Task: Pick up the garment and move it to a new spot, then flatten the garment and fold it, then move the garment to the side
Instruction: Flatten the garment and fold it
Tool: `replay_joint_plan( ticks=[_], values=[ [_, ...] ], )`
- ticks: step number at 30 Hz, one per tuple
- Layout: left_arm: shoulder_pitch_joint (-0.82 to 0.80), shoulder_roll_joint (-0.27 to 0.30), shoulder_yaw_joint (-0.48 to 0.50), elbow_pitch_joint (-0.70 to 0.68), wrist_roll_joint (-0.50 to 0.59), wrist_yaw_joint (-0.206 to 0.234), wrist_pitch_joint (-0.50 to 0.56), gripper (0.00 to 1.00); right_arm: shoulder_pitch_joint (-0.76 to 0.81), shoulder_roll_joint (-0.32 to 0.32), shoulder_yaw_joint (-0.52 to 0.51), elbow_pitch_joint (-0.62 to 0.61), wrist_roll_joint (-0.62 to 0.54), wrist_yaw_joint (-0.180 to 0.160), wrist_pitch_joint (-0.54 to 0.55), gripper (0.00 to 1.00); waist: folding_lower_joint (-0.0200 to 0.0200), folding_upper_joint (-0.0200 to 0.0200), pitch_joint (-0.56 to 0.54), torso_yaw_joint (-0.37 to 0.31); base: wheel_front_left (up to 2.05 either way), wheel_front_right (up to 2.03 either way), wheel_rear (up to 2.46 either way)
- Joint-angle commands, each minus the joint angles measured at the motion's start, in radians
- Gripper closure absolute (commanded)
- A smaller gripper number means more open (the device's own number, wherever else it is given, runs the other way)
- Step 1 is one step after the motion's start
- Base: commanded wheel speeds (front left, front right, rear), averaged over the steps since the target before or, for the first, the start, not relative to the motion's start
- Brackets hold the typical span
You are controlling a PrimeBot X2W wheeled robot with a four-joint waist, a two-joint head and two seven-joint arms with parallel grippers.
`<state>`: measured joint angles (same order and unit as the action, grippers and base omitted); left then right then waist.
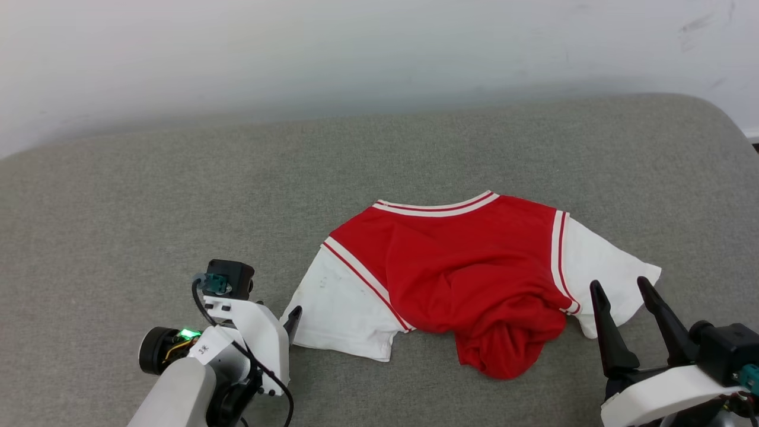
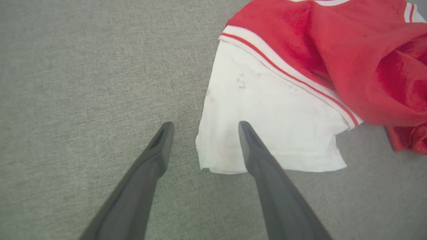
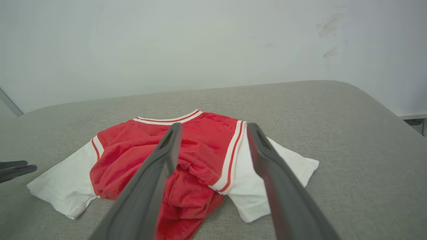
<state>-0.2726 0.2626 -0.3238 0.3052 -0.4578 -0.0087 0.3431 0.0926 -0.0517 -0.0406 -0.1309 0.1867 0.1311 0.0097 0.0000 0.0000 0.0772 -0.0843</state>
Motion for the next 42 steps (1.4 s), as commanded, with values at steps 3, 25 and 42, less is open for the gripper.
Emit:
replay_joint_plan(
  ticks=[3,25,42],
  values=[
    [-0.040,0.010,-0.019,0.047,-0.021,-0.013,0.109,0.00,-0.026,0.002,0.008,0.012,0.007,-0.001,-0.002,0.00,0.0000,0.0000,0.049,-0.025,0.00,0.00,0.00],
    [-0.006,0.036,-0.008,-0.016,-0.005,0.056,0.014,1.00,-0.115,-0.029,-0.126,0.267,0.127,-0.001,0.111,0.00,0.0000,0.0000,0.057,-0.002,0.00,0.00,0.00],
    [0.033,0.057,0.001,-0.305,0.002,0.095,-0.012,1.00,-0.481,-0.243,-0.104,0.646,0.210,-0.001,0.534,0.00,0.0000,0.0000,0.121,0.098,0.00,0.00,0.00]
  ],
)
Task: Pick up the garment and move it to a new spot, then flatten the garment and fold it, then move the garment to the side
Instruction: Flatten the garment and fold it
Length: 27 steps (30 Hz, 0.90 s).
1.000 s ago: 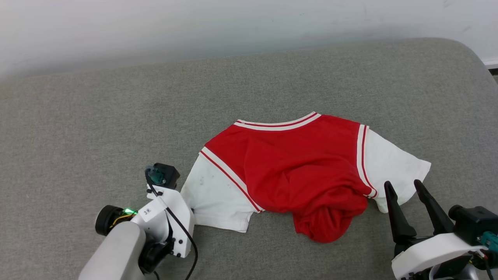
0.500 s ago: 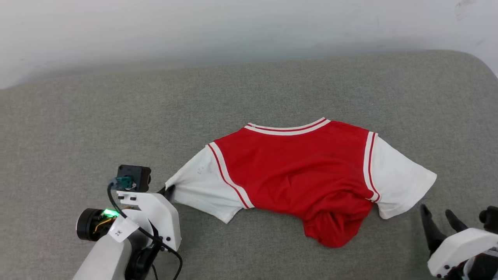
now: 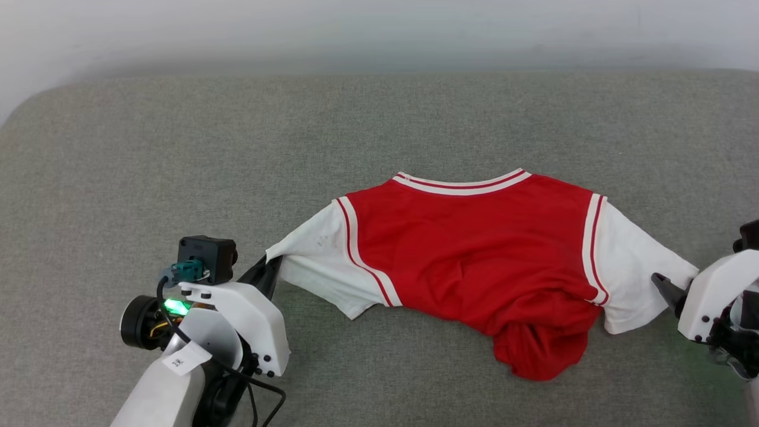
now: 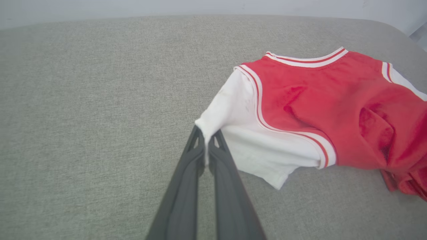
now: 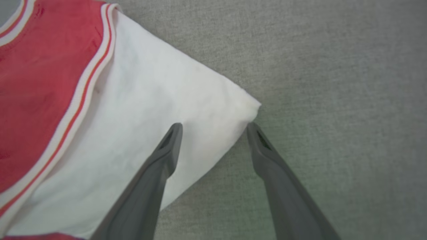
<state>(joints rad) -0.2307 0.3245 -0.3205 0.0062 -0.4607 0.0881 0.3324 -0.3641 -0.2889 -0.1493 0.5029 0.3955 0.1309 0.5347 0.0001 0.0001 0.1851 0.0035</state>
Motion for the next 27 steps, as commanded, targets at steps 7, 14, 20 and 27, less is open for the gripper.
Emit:
replay_joint_plan(
  ticks=[7,14,20,27],
  values=[
    [-0.037,-0.011,-0.014,-0.015,-0.004,-0.015,-0.015,1.00,-0.106,-0.009,0.091,0.191,0.015,0.000,0.125,0.00,-0.0001,-0.0001,0.073,0.037,0.00,0.00,0.00],
    [-0.041,-0.006,-0.004,-0.004,-0.006,-0.012,-0.041,1.00,-0.115,-0.003,0.124,0.243,0.044,0.001,0.148,1.00,-0.0001,-0.0001,0.065,0.039,0.00,0.00,0.00],
    [-0.070,0.002,0.040,0.012,-0.013,0.001,-0.099,1.00,-0.180,-0.064,0.112,0.146,0.014,0.000,0.012,1.00,-0.0001,-0.0001,0.011,0.024,0.00,0.00,0.00],
    [-0.201,0.009,0.085,0.076,-0.022,-0.012,-0.144,1.00,-0.251,-0.093,0.102,0.046,-0.052,0.000,-0.093,1.00,-0.0001,-0.0001,-0.042,0.006,0.00,0.00,0.00]
  ],
)
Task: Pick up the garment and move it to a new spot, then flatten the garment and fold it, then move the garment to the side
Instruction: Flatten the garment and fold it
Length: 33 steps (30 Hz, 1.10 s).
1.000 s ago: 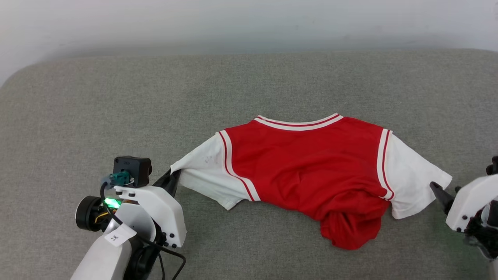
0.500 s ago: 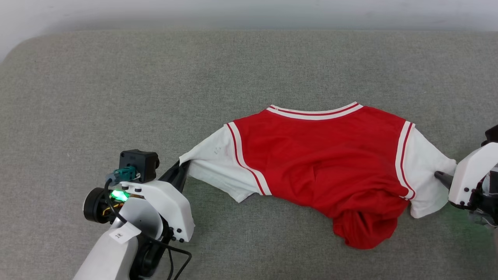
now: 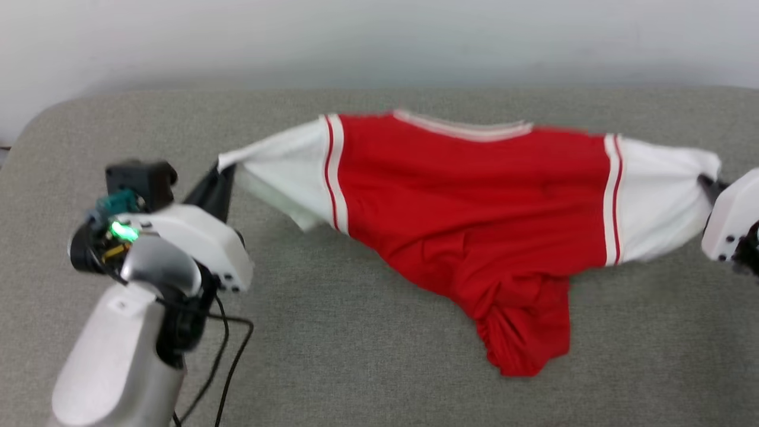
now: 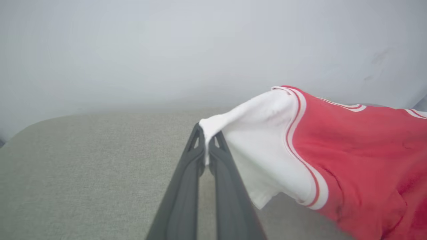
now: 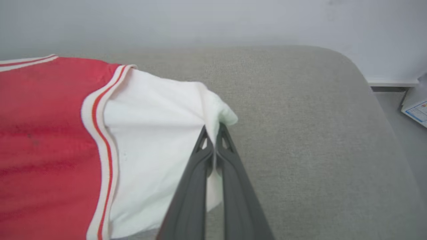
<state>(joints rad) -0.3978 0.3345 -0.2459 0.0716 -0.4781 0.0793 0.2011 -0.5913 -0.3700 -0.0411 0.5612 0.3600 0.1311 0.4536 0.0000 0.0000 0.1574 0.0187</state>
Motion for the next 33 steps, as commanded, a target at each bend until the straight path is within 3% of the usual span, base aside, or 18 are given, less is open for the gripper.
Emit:
replay_joint_plan(
  ticks=[1,6,13,23,24,33],
  values=[
    [-0.062,0.000,0.015,0.028,-0.007,-0.008,-0.016,1.00,-0.039,-0.015,-0.012,-0.023,-0.027,-0.001,-0.022,1.00,0.0000,0.0000,-0.019,-0.010,0.00,0.00,0.00],
    [-0.177,-0.002,0.033,0.107,-0.007,-0.018,-0.051,1.00,-0.106,-0.020,-0.026,-0.046,-0.078,-0.001,-0.040,1.00,0.0000,0.0000,-0.022,-0.017,0.00,0.00,0.00],
    [-0.433,-0.013,0.050,0.292,-0.017,-0.067,-0.106,1.00,-0.280,-0.036,-0.013,-0.062,-0.142,-0.001,-0.061,1.00,0.0000,0.0000,0.027,-0.023,0.00,0.00,0.00],
    [-0.832,0.009,0.051,0.543,0.022,-0.123,-0.221,1.00,-0.623,-0.047,0.006,-0.018,-0.214,-0.001,-0.122,1.00,0.0000,0.0000,0.169,-0.034,0.00,0.00,0.00],
    [-0.931,0.017,0.050,0.597,0.034,-0.133,-0.261,1.00,-0.722,-0.046,0.014,0.010,-0.234,-0.001,-0.147,1.00,0.0000,0.0000,0.204,-0.039,0.00,0.00,0.00],
    [-1.131,0.040,0.050,0.717,0.042,-0.157,-0.335,1.00,-0.946,-0.038,0.058,0.082,-0.232,-0.001,-0.213,1.00,0.0000,0.0000,0.331,-0.056,0.00,0.00,0.00]
  ],
)
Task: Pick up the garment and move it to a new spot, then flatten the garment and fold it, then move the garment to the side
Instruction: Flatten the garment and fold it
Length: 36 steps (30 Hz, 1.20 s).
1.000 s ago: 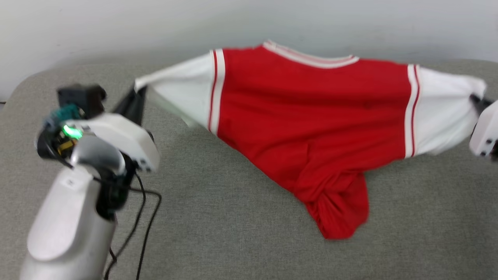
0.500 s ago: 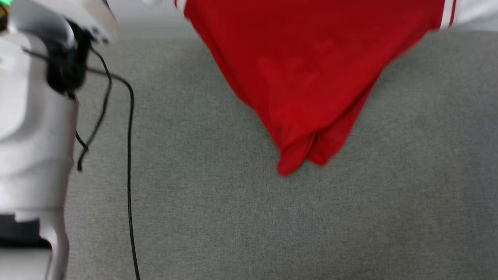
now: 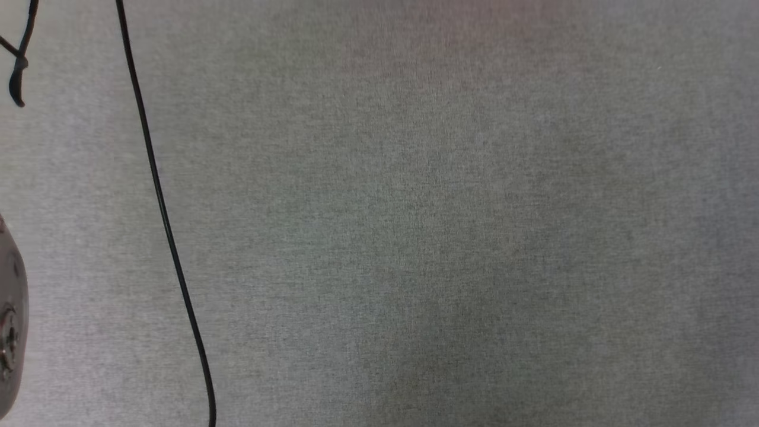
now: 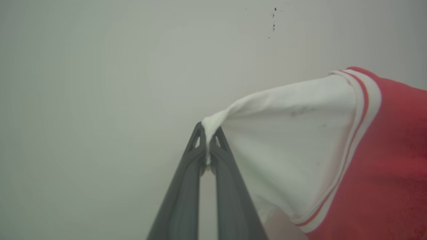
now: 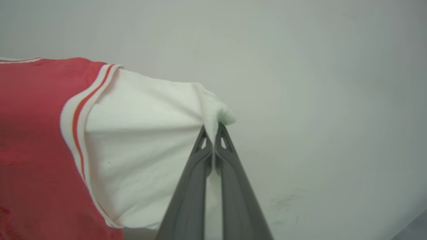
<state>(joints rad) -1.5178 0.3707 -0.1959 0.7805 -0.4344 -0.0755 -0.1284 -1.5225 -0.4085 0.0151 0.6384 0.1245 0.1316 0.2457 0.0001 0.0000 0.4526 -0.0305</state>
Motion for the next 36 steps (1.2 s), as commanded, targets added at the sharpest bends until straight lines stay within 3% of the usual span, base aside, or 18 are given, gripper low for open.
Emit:
replay_joint_plan(
  ticks=[1,11,20,28,36],
  values=[
    [-0.020,0.002,0.002,0.022,-0.007,-0.003,-0.010,1.00,-0.026,0.006,0.011,0.011,0.007,-0.002,-0.012,1.00,-0.0001,0.0000,0.052,-0.007,0.00,0.00,0.00],
    [-0.009,-0.020,-0.008,0.163,-0.041,-0.037,-0.081,1.00,-0.017,0.066,0.100,0.104,0.074,-0.001,-0.096,1.00,-0.0001,0.0000,0.171,-0.003,0.00,0.00,0.00],
    [0.185,-0.059,-0.030,0.252,-0.116,-0.054,-0.121,1.00,0.238,0.095,0.192,0.156,0.211,-0.001,-0.208,1.00,-0.0001,0.0000,0.152,0.004,0.00,0.00,0.00],
    [0.513,-0.091,-0.059,0.122,-0.212,-0.055,-0.137,1.00,0.562,0.067,0.211,0.101,0.341,-0.001,-0.284,1.00,-0.0001,0.0000,0.065,0.022,0.00,0.00,0.00],
    [0.865,-0.089,0.006,-0.117,-0.189,-0.049,-0.139,1.00,0.875,0.068,0.167,-0.007,0.400,-0.001,-0.295,1.00,-0.0001,0.0000,-0.059,0.024,0.00,0.00,0.00]
  ],
)
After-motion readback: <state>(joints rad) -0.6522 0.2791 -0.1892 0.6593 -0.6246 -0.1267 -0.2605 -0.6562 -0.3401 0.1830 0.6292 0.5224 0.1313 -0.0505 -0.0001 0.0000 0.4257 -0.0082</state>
